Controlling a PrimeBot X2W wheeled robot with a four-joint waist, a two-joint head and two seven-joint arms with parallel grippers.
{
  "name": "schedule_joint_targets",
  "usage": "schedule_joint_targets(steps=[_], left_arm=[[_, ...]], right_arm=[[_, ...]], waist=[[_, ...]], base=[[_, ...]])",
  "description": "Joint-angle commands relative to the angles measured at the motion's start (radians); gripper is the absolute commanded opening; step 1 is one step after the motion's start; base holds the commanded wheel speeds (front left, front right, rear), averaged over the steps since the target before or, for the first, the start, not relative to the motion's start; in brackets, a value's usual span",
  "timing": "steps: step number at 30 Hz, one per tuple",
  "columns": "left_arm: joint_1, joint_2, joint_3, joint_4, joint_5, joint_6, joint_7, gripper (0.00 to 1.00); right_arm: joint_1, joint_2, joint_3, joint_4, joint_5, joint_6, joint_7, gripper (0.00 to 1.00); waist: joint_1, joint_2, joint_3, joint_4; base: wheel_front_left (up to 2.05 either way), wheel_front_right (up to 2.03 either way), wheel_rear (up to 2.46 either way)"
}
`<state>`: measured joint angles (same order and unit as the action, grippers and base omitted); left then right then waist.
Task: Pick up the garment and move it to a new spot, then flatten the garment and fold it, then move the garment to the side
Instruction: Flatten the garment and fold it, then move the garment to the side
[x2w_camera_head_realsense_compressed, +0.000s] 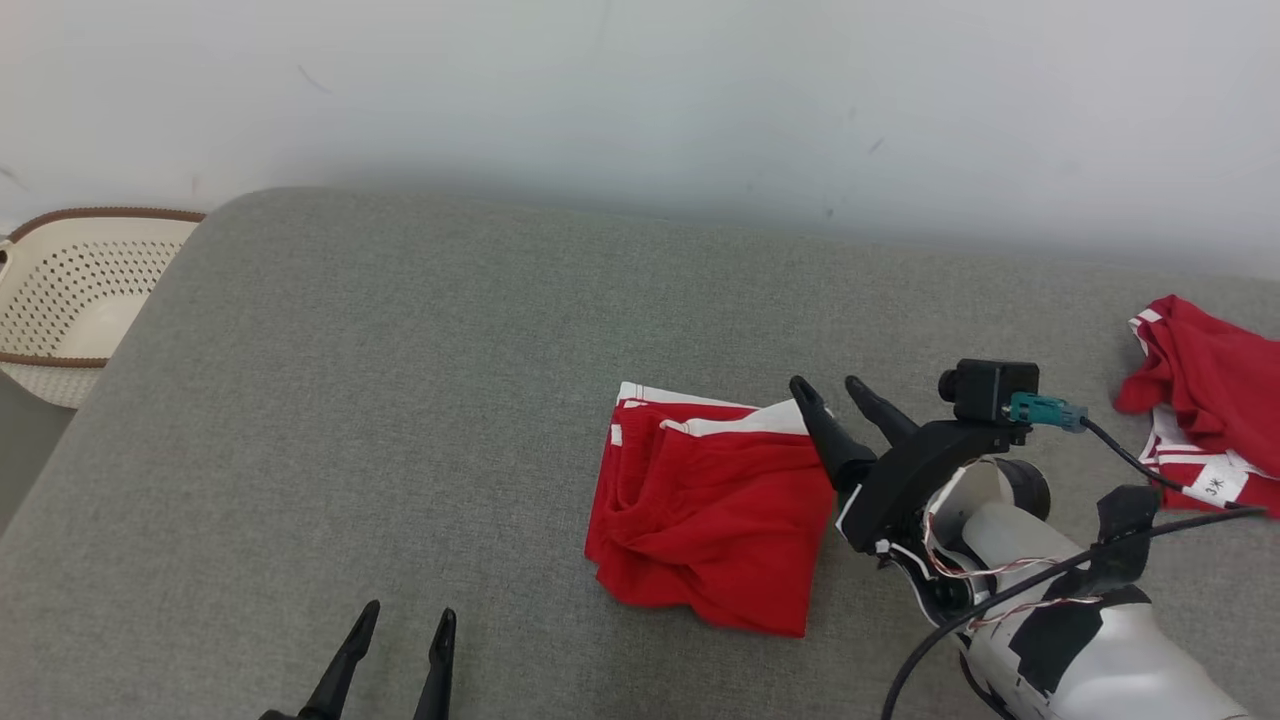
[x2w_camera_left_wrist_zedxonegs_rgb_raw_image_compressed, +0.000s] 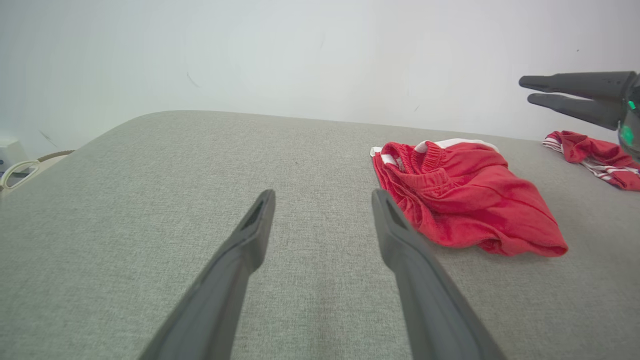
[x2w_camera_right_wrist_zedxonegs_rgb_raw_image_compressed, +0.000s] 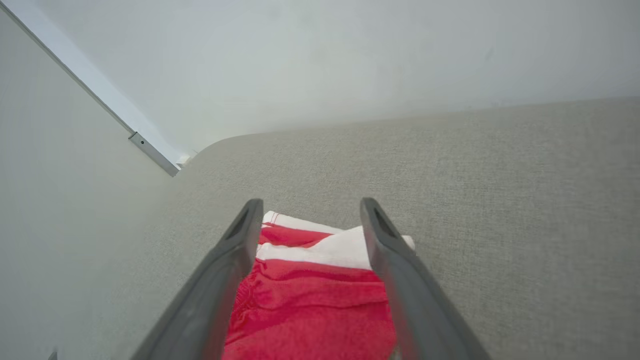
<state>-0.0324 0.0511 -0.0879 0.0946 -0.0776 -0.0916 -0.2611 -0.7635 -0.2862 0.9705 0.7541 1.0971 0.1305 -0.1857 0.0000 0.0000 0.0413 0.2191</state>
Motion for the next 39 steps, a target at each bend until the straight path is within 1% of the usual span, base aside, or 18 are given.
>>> schedule_joint_targets(steps=[1,5,10,18,22,26,27,28,29,34,39], left_arm=[[0.016,0.001,0.007,-0.004,0.006,0.003,-0.006,1.0],[0.021,0.001,0.017,-0.011,0.011,0.003,-0.006,1.0],[0.013,0.0,0.014,-0.016,0.015,0.002,-0.006,1.0],[-0.006,0.0,0.023,-0.018,0.016,0.022,-0.006,1.0],[-0.008,0.0,0.026,-0.02,0.012,0.023,-0.006,1.0],[-0.009,0.0,0.023,-0.022,0.008,0.028,-0.006,1.0],[-0.01,0.0,0.021,-0.023,0.007,0.03,-0.006,1.0],[-0.011,0.0,0.019,-0.024,0.005,0.031,-0.006,1.0],[-0.011,0.0,0.018,-0.023,0.004,0.031,-0.006,1.0],[-0.003,0.0,0.019,-0.018,-0.002,0.039,-0.006,1.0],[0.016,0.0,0.034,-0.023,-0.004,0.044,-0.006,1.0]], right_arm=[[0.015,-0.012,0.0,0.006,-0.007,0.0,-0.008,1.0],[0.031,-0.023,0.003,0.034,0.001,0.0,0.016,1.0],[0.045,-0.01,0.014,0.076,0.01,0.0,0.054,1.0],[0.049,0.037,0.034,0.145,0.023,0.0,0.096,1.0],[0.053,0.057,0.044,0.176,0.041,0.0,0.126,1.0],[0.056,0.077,0.053,0.183,0.06,0.0,0.154,1.0],[0.057,0.081,0.054,0.181,0.067,0.0,0.158,0.53],[0.056,0.083,0.058,0.179,0.07,0.0,0.161,0.13],[0.055,0.085,0.062,0.177,0.072,0.0,0.163,0.0],[0.038,0.062,0.082,0.154,0.062,0.0,0.116,0.0],[0.012,0.018,0.126,0.142,0.015,0.0,0.071,0.0]], waist=[[0.0,0.0,0.001,-0.007],[0.0,0.0,0.006,-0.017],[0.0,0.0,0.021,-0.017],[0.0,0.0,0.045,-0.001],[0.0,0.0,0.051,0.011],[0.0,0.0,0.055,0.02],[0.0,0.0,0.057,0.021],[0.0,0.0,0.058,0.023],[0.0,0.0,0.059,0.024],[0.0,0.0,0.052,0.019],[0.0,0.0,0.033,-0.014]], base=[[0.0,0.0,0.0],[0.0,0.0,0.0],[0.0,0.0,0.0],[0.0,0.0,0.0],[0.0,0.0,0.0],[0.0,0.0,0.0],[0.0,0.0,0.0],[0.0,0.0,0.0],[0.0,0.0,0.0],[0.0,0.0,0.0],[0.0,0.0,0.0]])
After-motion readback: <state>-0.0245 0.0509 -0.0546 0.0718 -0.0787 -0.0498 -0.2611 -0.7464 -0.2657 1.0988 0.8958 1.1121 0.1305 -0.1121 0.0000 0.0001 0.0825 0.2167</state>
